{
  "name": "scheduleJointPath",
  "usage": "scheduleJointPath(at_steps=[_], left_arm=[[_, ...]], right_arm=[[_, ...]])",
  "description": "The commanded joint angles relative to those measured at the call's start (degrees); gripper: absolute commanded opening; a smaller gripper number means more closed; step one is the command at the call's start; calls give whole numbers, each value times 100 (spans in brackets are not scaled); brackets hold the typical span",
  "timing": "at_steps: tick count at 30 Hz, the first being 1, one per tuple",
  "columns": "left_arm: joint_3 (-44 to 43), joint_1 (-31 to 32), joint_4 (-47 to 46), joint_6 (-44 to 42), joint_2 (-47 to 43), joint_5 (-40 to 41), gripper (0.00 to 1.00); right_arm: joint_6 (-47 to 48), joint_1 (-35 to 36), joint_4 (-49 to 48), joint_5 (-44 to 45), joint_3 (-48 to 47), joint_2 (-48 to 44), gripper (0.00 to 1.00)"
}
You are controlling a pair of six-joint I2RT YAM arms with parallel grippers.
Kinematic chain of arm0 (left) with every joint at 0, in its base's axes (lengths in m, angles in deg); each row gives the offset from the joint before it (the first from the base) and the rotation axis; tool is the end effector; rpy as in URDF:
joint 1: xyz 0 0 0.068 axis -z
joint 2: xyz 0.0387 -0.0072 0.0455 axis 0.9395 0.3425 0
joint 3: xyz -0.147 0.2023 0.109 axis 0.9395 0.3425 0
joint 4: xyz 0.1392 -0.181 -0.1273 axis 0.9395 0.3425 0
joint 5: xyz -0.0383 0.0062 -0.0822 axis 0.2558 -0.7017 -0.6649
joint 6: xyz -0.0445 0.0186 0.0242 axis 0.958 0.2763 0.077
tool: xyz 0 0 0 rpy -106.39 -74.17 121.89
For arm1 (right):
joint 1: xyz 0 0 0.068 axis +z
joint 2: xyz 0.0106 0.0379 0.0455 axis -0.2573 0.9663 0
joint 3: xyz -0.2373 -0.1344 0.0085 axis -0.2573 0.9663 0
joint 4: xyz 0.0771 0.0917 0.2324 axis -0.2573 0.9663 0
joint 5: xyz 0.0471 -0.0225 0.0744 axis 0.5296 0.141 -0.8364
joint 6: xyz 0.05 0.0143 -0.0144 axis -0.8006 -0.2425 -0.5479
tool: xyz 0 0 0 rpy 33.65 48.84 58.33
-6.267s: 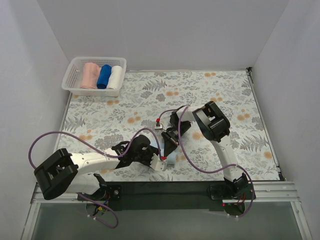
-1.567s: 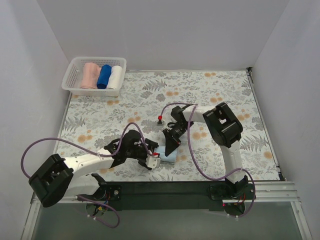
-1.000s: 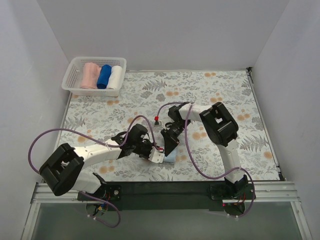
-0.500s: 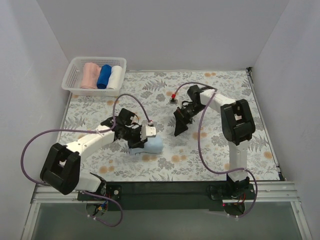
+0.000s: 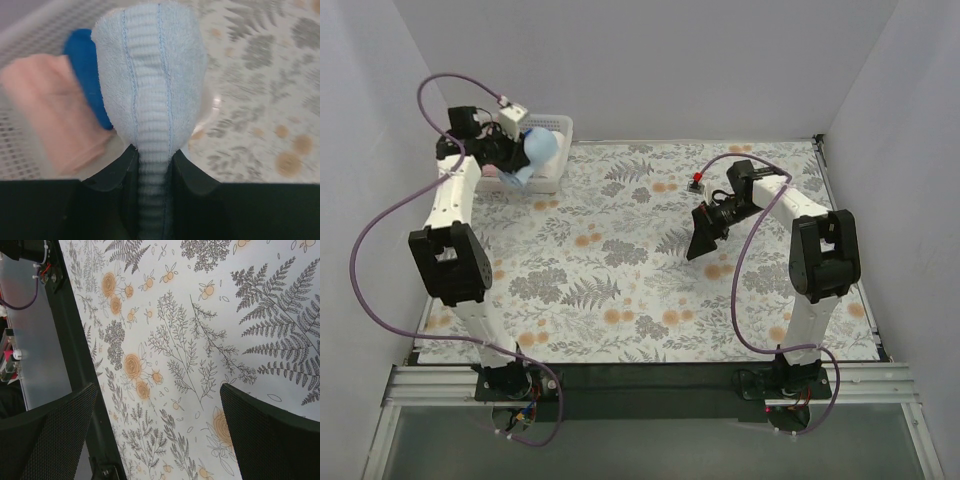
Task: Roll the towels
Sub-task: Place the rolled towel into the container
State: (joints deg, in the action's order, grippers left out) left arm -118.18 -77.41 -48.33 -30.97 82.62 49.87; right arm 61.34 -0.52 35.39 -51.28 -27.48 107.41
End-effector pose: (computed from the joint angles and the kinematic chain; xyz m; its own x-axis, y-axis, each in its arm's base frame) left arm 0.4170 0.0343 0.3123 -0.7432 -0.1259 -0.6571 0.2420 0.8650 -0.4395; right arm 0.3476 0.1185 0.2122 -0.6464 -0.5179 -0.5603 -0.7539 0.3202 0.5737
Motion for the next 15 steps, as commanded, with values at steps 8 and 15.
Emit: scheduleJointPath(at_steps=[8, 15], left_arm=[[-2473, -917, -1412, 998, 1745, 1628, 0], [-2305, -917, -2381, 962, 2333, 2665, 0]], right_arm=[[-86, -7, 66, -405, 225, -308, 99], [-69, -7, 74, -528, 357, -229, 99]])
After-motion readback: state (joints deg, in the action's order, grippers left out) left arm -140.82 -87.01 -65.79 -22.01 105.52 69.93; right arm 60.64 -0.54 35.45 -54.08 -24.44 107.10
